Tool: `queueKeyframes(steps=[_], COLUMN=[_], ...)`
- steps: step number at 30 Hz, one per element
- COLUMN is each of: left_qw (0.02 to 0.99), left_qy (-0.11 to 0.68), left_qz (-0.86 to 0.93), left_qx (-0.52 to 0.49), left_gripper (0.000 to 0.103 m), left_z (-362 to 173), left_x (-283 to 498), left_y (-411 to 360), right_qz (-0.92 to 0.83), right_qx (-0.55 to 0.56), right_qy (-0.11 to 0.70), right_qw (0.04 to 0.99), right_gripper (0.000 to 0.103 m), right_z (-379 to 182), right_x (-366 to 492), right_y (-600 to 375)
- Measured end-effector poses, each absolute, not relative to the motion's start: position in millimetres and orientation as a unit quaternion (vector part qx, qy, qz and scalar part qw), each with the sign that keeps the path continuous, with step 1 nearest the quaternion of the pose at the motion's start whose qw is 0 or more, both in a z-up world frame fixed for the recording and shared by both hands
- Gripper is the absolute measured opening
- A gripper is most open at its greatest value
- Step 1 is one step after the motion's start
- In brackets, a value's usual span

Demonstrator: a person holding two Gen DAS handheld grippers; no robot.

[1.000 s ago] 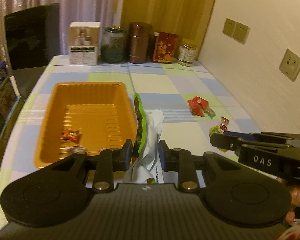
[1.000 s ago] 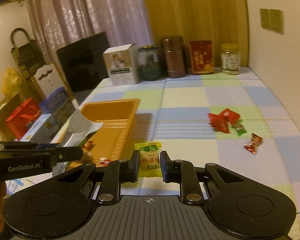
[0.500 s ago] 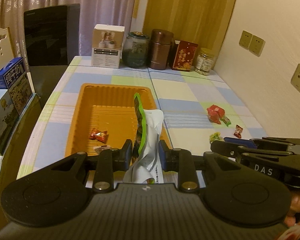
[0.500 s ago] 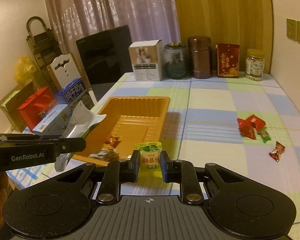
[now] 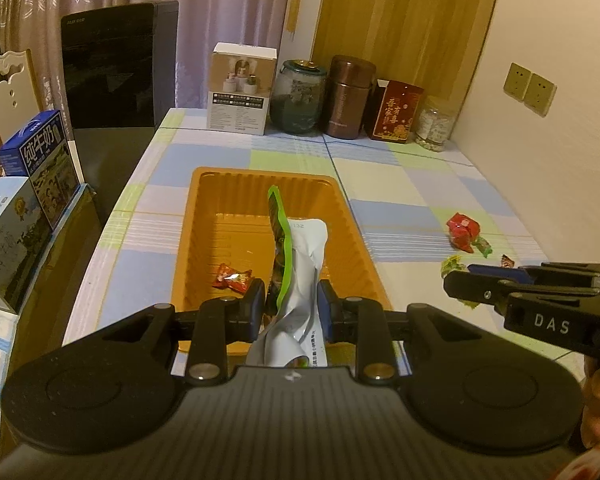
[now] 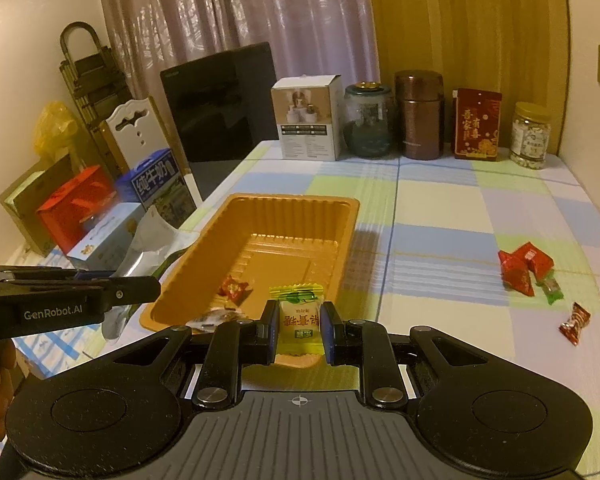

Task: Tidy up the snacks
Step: 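Lift both held snacks and carry them over the orange tray, then open both tools over the orange tray to drop the snacks inside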

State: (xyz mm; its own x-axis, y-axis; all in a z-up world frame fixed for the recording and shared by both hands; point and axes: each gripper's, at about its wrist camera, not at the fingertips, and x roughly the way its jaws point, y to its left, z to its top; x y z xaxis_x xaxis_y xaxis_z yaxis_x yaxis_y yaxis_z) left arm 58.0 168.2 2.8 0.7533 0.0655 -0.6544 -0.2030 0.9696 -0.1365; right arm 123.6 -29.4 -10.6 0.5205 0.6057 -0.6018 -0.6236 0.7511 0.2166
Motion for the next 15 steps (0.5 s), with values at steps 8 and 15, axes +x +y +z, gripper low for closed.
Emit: queueKeyframes(steps=[8,15], left_qw=[0.929,0.925], left_qy=[0.352,0.363], left_qz=[0.074,0.074], left_qx=[-0.088,-0.082], left_gripper=[0.025,0.025], left_z=[-5.0,-15.8], left_x=[80.4,101.0], left_y=[188.6,204.8], right_qz=[0.360,0.361], right_qx=[-0.020,-0.019], right_qy=[0.344,0.352], right_qw=[0.867,0.863], right_gripper=[0.022,0.022], right_z=[-16.6,-27.4], right_x=[146.2,163.3], right_y=[-6.1,13.1])
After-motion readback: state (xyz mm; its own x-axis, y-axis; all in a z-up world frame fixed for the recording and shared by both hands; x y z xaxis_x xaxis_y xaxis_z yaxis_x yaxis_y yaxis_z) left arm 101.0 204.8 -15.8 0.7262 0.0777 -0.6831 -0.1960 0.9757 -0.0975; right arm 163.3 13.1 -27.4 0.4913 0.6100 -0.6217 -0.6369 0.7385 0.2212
